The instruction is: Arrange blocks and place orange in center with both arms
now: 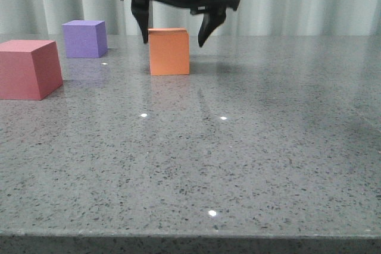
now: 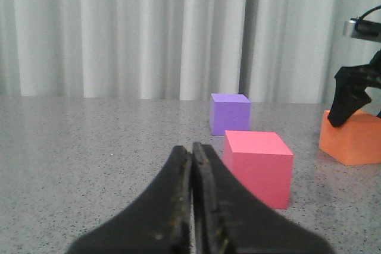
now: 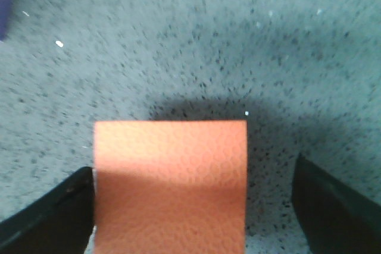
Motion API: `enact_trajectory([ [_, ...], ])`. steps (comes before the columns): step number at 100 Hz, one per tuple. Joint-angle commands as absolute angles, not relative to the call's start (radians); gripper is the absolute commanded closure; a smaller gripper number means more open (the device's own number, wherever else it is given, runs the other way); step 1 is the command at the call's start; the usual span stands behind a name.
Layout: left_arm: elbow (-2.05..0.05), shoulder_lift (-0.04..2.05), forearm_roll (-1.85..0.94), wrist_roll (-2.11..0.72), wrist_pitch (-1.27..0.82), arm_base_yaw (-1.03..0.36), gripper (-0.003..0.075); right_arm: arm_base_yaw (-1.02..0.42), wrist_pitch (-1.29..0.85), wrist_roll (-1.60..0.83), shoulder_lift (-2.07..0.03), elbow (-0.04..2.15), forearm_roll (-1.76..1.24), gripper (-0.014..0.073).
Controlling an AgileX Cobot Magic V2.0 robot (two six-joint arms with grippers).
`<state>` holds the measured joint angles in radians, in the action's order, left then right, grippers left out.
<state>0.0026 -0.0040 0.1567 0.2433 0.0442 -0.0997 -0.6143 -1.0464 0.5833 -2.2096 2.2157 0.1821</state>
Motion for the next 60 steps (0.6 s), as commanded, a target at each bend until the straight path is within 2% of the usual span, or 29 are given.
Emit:
enact_trajectory([
  [1, 0.045, -0.04, 0.155, 0.248, 0.123, -0.105, 0.0741, -0.605, -1.023, 0.542, -2.101, 2.267, 0.215, -0.0059],
  [27, 0.045, -0.04, 0.155, 0.248, 0.123, -0.105, 0.0741, -0.549, -1.043, 0.436, -1.989, 2.268, 0.215, -0.0059],
  [60, 0.045, -0.04, 0.155, 0.248, 0.123, -0.105, 0.0741, -0.392, -1.105, 0.322, -1.863, 2.198, 0.215, -0.0059],
])
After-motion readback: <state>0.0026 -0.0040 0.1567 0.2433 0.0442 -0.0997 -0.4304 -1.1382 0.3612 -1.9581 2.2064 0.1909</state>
